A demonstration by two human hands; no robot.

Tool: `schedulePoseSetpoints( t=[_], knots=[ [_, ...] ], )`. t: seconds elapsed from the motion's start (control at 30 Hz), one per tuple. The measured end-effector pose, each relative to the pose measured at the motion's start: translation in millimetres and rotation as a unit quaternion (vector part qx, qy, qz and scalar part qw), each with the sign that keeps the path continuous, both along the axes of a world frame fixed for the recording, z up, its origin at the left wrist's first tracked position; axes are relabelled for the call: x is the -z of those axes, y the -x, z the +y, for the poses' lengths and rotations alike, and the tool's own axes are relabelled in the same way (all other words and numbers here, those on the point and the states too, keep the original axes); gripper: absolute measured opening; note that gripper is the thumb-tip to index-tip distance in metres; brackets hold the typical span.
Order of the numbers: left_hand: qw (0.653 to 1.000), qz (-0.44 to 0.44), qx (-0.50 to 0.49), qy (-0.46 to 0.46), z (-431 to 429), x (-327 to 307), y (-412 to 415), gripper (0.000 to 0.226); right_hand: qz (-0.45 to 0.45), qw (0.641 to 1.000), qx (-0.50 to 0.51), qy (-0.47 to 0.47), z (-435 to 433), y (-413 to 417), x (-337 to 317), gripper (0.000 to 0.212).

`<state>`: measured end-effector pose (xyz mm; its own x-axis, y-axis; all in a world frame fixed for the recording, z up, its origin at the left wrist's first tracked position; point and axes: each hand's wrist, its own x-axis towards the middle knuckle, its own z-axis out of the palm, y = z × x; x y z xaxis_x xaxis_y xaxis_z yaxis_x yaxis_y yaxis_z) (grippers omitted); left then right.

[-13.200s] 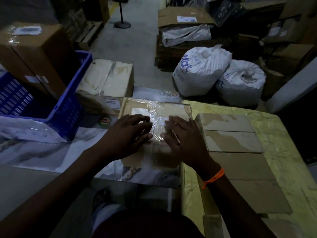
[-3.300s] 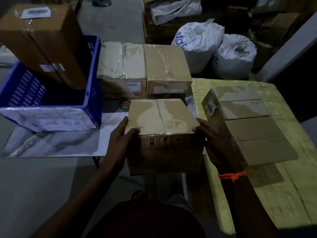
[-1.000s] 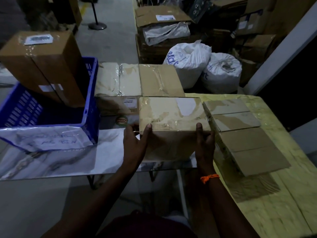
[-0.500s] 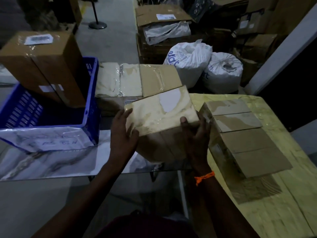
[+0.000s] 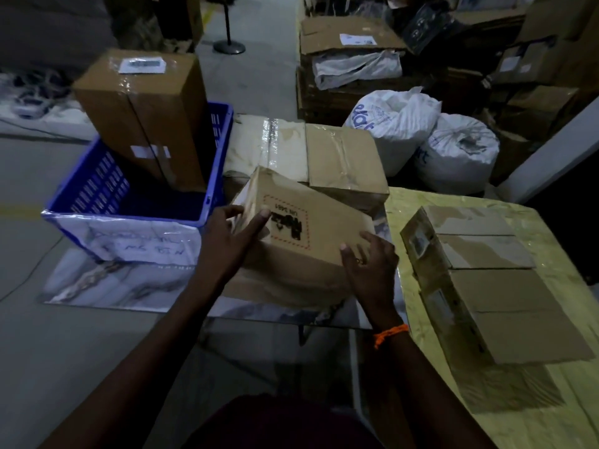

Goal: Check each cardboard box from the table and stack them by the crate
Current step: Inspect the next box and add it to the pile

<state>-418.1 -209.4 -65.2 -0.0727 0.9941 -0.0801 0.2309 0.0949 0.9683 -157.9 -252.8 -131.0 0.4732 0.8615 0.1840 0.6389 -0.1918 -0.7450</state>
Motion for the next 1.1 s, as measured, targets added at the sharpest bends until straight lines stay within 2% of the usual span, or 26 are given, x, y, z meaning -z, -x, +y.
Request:
schedulePoseSetpoints(
  t=[0.07,0.13,0.27,0.33,0.53,0.6,0.73,0.87,0.93,1.03,1.1],
  knots=[
    [0.999,-0.027,-0.012,0.031,6,12,16,0.066,-0.012,0.997,0.041,0.058,-1,-20,7,0.064],
    [0.997,-0.057,-0.019,0.043,7,20,24,0.054,0.030,0.995,0.047,0.086,-5,-32,8,0.070],
    [0.995,-0.075,-0.019,0.056,0,35,24,0.054,0.078,0.996,-0.005,0.052,-9,-30,12,0.041],
    [0.994,-0.083,-0.024,0.068,-6,46,23,0.054,0.088,0.996,-0.008,0.030,-9,-27,11,0.039],
    [0.988,-0.101,-0.012,0.117,-13,68,19,0.061,0.082,0.996,-0.022,0.023,-7,-39,20,0.068],
    [0.987,-0.098,-0.011,0.130,-9,69,20,0.062,0.090,0.995,-0.025,0.030,-6,-43,21,0.062],
    [0.986,-0.065,0.002,0.151,8,63,19,0.043,0.107,0.992,-0.046,0.052,1,-47,14,0.042],
    [0.982,-0.050,0.049,0.176,27,45,8,0.030,0.163,0.979,-0.087,0.081,21,-56,3,0.041],
    [0.982,-0.047,0.063,0.173,30,37,2,0.032,0.209,0.969,-0.097,0.089,28,-61,0,0.044],
    [0.984,-0.051,0.069,0.157,27,37,0,0.038,0.227,0.966,-0.094,0.079,29,-68,-8,0.049],
    [0.987,-0.064,0.056,0.138,19,43,0,0.049,0.221,0.969,-0.091,0.064,23,-75,-12,0.060]
  ],
)
